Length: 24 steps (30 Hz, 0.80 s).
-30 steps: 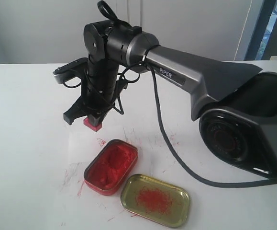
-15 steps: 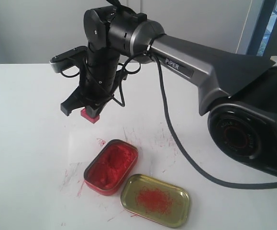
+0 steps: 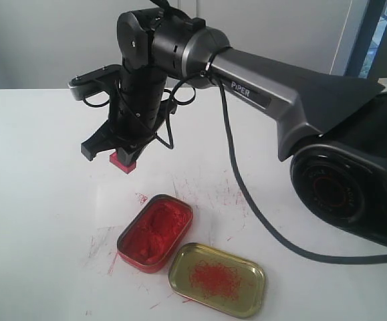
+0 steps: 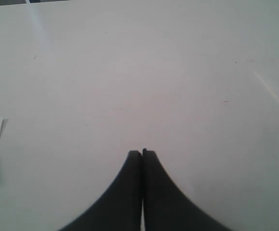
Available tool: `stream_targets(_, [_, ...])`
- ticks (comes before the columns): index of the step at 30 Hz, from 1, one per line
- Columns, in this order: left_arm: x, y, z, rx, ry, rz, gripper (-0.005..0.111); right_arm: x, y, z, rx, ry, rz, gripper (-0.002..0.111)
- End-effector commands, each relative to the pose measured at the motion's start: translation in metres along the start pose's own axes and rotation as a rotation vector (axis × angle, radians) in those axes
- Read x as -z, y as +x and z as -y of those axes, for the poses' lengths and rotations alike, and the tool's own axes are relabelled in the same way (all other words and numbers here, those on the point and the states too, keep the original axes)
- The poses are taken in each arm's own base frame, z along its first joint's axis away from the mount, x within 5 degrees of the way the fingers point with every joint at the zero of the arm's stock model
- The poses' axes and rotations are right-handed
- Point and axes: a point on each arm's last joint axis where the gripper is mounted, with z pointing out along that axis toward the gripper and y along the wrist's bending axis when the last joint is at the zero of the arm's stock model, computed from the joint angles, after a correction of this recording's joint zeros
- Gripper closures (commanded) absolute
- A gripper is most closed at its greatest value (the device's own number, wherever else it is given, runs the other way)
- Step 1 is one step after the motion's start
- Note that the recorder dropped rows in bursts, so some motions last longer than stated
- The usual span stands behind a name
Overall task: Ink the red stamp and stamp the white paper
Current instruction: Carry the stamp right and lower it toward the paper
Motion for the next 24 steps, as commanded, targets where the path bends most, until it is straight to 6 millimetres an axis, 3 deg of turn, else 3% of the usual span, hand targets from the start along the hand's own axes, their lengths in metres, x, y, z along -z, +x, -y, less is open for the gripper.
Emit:
stream_targets(1, [0.000,-0.001,0.000,0.000,-0.002,-0.005,0.107,0.014,-0.002,-0.003,-0.025,-0.003,0.026,0.108])
stream_targets(10, [0.000,-0.001,0.000,0.000,-0.002,-0.005,0.107,0.028,-0.004,-0.011,-0.047,-0.075,0.060,0.108])
stream_targets(18, [0.000,-0.001,0.000,0.000,-0.002,-0.005,0.107,0.038,-0.006,-0.025,-0.096,-0.240,0.094,0.108])
stream_targets(24, [0.000,-0.001,0.000,0.000,-0.002,-0.005,0.107,0.037,0.015,-0.027,-0.018,-0.250,0.027,0.108])
